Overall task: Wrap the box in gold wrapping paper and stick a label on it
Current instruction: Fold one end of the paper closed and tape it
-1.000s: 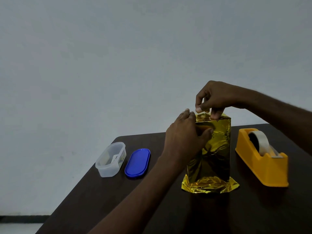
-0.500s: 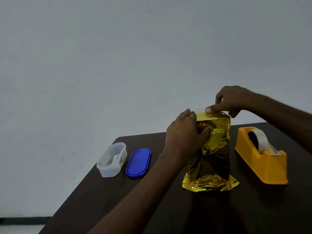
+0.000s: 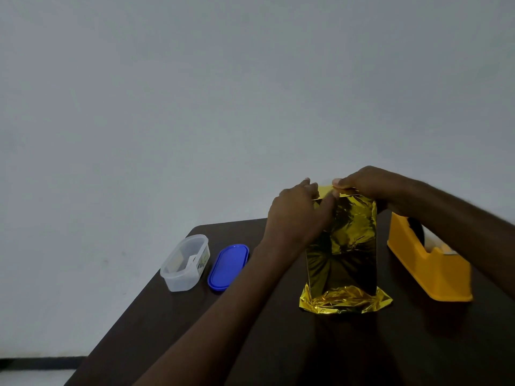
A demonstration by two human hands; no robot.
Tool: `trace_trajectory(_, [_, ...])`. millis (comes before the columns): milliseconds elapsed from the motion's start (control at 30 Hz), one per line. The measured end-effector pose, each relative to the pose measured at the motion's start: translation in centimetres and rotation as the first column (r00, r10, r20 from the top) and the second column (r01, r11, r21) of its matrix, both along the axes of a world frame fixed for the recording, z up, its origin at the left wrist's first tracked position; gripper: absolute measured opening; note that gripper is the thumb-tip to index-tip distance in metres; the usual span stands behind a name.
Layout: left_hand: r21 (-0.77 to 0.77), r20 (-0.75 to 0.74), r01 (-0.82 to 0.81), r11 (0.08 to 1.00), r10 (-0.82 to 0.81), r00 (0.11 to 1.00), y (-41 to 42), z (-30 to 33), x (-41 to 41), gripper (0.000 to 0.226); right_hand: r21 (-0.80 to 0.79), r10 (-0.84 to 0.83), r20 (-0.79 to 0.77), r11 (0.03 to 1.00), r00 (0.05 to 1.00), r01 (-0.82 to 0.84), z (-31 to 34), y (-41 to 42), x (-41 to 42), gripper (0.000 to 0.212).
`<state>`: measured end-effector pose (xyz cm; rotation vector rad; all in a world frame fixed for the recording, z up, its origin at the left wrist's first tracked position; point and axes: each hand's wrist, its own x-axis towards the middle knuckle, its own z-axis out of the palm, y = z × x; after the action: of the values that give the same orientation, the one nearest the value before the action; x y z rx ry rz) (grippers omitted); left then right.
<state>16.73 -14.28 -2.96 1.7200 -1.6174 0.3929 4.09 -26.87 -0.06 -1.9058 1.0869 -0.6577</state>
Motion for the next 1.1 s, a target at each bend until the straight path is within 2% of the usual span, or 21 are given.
trace_trajectory(100, [-0.085,-0.299,-0.02,0.996,-0.006,0.954,-0.6,1.7,0.5,0.042,0.015,0.013,0.035,1.0,0.999,-0.013,-0.2,0.2,0.0,0.046])
trace_trajectory(200, [0.067,-0.53,-0.011,0.998,0.044,0.847,-2.5,3.1,1.2,0.049,0.011,0.01,0.062,1.0,0.998,-0.01,-0.4,0.2,0.1,0.046])
trace_trajectory(267, [0.184,-0.604,0.042,0.982,0.079,0.793,-3.6,3.3,1.4,0.05,-0.006,-0.006,0.075,1.0,0.997,0.007,-0.7,0.1,0.2,0.047])
trace_trajectory(567, [0.236,-0.78,0.152,0.96,0.093,0.619,-3.8,3.6,2.3,0.017,0.012,-0.055,0.113,0.998,0.992,0.054,-0.7,-0.4,0.8,0.041])
trace_trajectory(667, [0.207,-0.811,0.159,0.965,0.078,0.58,-4.1,3.5,2.1,0.024,0.009,-0.065,0.125,0.998,0.99,0.065,-0.6,0.0,0.8,0.034])
trace_trajectory(700, [0.192,-0.813,0.164,0.968,0.063,0.579,-4.4,3.4,2.0,0.031,0.009,-0.066,0.123,0.998,0.99,0.065,-0.6,0.1,0.8,0.032])
trace_trajectory(767, [0.206,-0.75,0.106,0.973,0.087,0.655,-5.0,3.1,1.8,0.037,-0.011,-0.052,0.114,0.999,0.992,0.054,-0.7,-0.1,0.6,0.033])
trace_trajectory(833, [0.236,-0.694,0.048,0.971,0.134,0.707,-5.1,3.1,1.5,0.027,-0.032,-0.045,0.104,0.998,0.994,0.049,-0.6,-0.1,0.6,0.035])
trace_trajectory(900, [0.28,-0.697,0.093,0.955,0.136,0.704,-5.1,3.3,1.6,0.014,-0.045,-0.066,0.103,0.996,0.993,0.071,-0.6,0.2,0.4,0.036])
trace_trajectory(933, [0.279,-0.704,0.12,0.953,0.118,0.7,-4.8,3.4,1.8,0.01,-0.063,-0.087,0.119,0.994,0.989,0.095,-0.8,0.3,0.5,0.035])
trace_trajectory(967, [0.245,-0.726,0.144,0.959,0.083,0.683,-4.4,3.4,2.0,0.015,-0.089,-0.122,0.171,0.986,0.978,0.138,-1.1,0.3,0.5,0.034])
trace_trajectory(1067, [0.05,-0.829,0.209,0.977,-0.077,0.555,-2.9,1.8,2.5,0.037,-0.232,-0.229,0.43,0.907,0.873,0.352,-2.3,1.5,-0.1,0.043])
trace_trajectory(1100, [-0.009,-0.814,0.199,0.98,-0.123,0.568,-2.3,0.8,2.5,0.047,-0.29,-0.242,0.478,0.864,0.844,0.412,-3.0,2.2,-0.5,0.048])
